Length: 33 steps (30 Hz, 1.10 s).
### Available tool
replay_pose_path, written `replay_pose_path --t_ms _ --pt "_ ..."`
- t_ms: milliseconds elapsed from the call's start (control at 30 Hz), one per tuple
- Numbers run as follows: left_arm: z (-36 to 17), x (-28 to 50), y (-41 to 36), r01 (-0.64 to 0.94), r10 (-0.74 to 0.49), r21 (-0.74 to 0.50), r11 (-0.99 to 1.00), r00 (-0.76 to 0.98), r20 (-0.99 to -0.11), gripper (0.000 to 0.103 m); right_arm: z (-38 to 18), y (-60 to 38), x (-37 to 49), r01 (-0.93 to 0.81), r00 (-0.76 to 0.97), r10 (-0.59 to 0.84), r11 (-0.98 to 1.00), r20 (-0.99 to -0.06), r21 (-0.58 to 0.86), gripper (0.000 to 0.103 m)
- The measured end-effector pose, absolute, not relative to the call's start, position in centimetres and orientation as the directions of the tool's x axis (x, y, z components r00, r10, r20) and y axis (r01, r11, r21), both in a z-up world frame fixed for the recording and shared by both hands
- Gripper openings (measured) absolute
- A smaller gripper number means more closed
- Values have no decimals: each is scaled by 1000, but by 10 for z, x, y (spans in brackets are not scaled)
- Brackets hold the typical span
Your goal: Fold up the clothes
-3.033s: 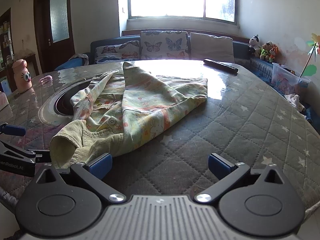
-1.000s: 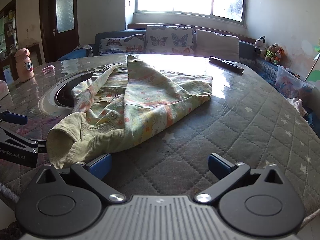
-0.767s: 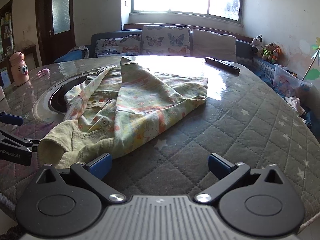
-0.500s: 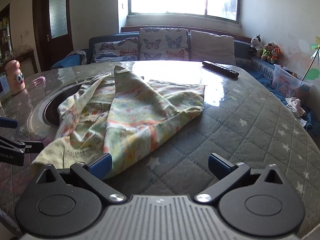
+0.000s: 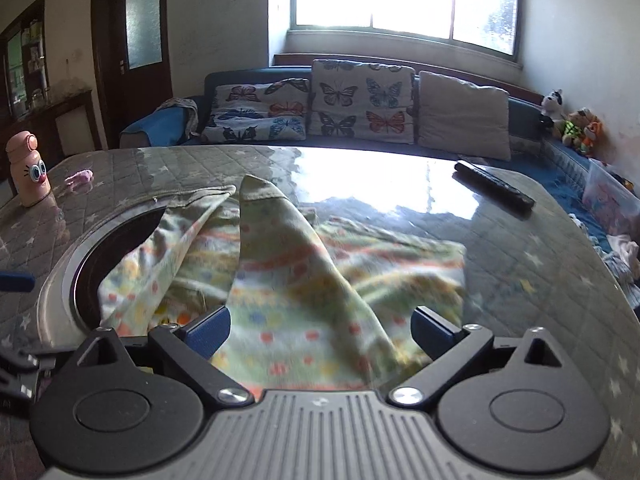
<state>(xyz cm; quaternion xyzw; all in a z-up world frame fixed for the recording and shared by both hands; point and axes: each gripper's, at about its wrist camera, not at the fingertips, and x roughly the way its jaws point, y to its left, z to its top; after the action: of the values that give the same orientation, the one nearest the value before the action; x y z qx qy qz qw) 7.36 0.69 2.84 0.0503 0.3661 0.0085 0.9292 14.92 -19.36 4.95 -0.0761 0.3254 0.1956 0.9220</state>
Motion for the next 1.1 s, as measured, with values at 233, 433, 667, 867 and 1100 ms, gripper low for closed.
replay_pose_path --t_ms 233,433,667,867,1100 --pt "26 87 13 24 30 68 997 725 -688 103 39 -158 211 -460 688 326 887 -648 -42 86" --pt "24 100 14 33 11 50 998 720 -694 103 15 -150 250 -466 637 323 885 -700 -16 62" --pt "28 118 6 40 -3 40 998 736 -677 102 13 -162 255 -465 611 378 882 -695 70 7" --pt "22 134 -6 53 -9 44 998 733 -680 93 38 -196 232 -412 694 358 909 -624 63 4" --pt "10 137 -18 82 -4 80 993 719 -695 79 45 -275 185 -213 767 220 973 -602 86 4"
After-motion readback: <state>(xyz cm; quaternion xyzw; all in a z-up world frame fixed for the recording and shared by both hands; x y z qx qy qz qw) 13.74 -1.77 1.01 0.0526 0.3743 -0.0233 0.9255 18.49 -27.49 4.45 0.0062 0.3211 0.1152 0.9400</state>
